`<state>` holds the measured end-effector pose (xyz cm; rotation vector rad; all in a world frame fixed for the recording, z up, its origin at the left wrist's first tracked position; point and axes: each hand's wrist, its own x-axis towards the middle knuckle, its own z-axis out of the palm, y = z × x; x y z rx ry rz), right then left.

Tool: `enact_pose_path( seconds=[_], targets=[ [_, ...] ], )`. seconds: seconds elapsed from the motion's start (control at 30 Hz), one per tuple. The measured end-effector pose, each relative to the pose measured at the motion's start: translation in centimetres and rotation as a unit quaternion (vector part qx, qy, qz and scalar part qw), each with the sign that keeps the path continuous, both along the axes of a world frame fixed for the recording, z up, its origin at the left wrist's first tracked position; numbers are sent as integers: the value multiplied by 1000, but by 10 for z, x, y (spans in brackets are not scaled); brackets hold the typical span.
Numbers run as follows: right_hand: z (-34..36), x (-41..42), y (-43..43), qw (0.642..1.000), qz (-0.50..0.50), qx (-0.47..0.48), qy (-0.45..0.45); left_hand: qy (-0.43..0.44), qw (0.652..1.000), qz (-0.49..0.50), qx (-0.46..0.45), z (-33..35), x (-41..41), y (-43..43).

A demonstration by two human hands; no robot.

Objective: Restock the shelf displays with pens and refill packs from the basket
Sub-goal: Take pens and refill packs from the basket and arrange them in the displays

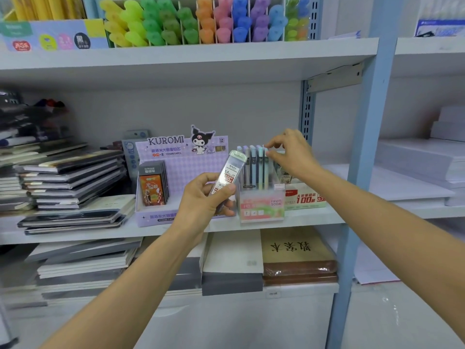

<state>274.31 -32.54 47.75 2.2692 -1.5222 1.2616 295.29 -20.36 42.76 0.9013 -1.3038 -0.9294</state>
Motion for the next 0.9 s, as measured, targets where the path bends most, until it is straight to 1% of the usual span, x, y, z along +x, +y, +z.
enact_pose_path(
  seconds=[0.07,0.13,0.2,0.23,0.27,0.3,0.37,0.4,0.47,0.53,0.57,0.63,0.7,0.77,0.9],
  targets=[
    [0,-2,3,999,-4,32,5,-5,1000,2,-1,0,-1,1],
    [3,-6,12,998,30,28,-38,-8,1000,5,-3,2,-4,3],
    [8,-9,28,983,120,32,-138,-8,1000,8,-8,3,-9,5],
    [11,-10,38,963,181,62,-190,-12,1000,11,-11,5,-13,5],
    [13,-11,49,941,235,103,-222,-17,1000,14,-15,6,-18,5],
    [14,-11,58,925,275,143,-220,-24,999,15,-20,8,-23,6],
    [12,-14,74,912,324,182,-172,-37,999,10,-37,10,-38,7],
    [11,-16,78,911,336,181,-156,-52,997,14,-52,10,-44,8],
    [13,-25,83,915,330,160,-170,-106,987,56,-104,8,-57,7],
    [18,-43,81,926,293,125,-204,-191,959,120,-173,4,-64,6],
    [20,-54,79,933,271,103,-215,-244,936,143,-209,1,-66,5],
    [21,-71,72,947,228,71,-212,-355,882,159,-265,-6,-67,2],
    [18,-78,65,960,194,55,-193,-448,832,163,-284,-15,-66,-3],
    [14,-78,57,968,165,32,-185,-493,806,169,-279,-22,-64,-6],
    [13,-74,42,978,119,8,-169,-520,785,178,-287,-26,-58,-8]
  ],
)
